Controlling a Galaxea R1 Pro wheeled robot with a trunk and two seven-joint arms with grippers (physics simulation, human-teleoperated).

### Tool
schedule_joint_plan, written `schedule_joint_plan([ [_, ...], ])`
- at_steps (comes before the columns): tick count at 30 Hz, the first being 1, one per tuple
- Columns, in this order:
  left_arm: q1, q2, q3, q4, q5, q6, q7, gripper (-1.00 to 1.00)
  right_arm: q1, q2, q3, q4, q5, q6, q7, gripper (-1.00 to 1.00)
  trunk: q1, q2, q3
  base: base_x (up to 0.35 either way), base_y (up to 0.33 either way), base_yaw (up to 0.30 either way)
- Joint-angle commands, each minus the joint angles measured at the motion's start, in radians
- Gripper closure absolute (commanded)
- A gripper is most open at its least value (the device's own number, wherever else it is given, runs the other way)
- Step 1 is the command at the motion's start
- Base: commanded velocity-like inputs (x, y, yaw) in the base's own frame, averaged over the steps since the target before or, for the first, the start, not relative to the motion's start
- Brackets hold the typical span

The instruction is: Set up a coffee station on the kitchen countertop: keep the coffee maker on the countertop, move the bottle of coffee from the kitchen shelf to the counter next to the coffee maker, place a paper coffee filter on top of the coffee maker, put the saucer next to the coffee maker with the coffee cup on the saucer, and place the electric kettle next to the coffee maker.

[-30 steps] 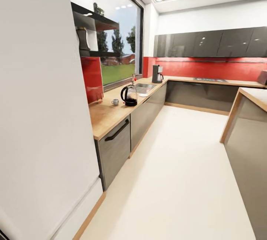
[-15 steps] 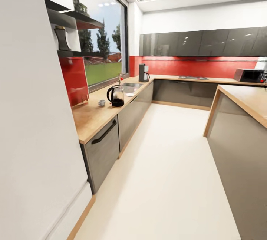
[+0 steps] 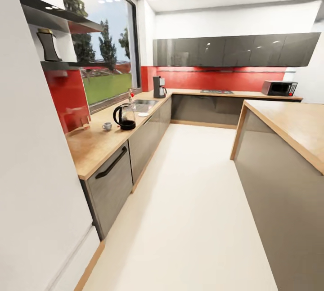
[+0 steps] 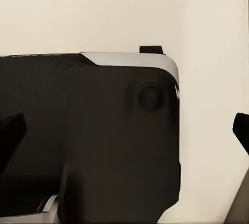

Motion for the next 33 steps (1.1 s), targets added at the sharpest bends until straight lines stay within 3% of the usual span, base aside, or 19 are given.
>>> schedule_joint_plan([
  [1,0.000,0.000,0.000,0.000,0.002,-0.001,0.001,-1.00,-0.001,0.000,-0.001,0.000,-0.003,-0.001,0.000,-1.00,-0.004,0.006,0.001,0.000,0.000,-0.222],
  [33,0.000,-0.001,0.000,0.000,0.003,-0.001,0.001,-1.00,-0.001,0.002,0.002,0.002,-0.002,-0.001,0.000,-1.00,-0.127,0.230,0.070,0.000,0.000,-0.206],
])
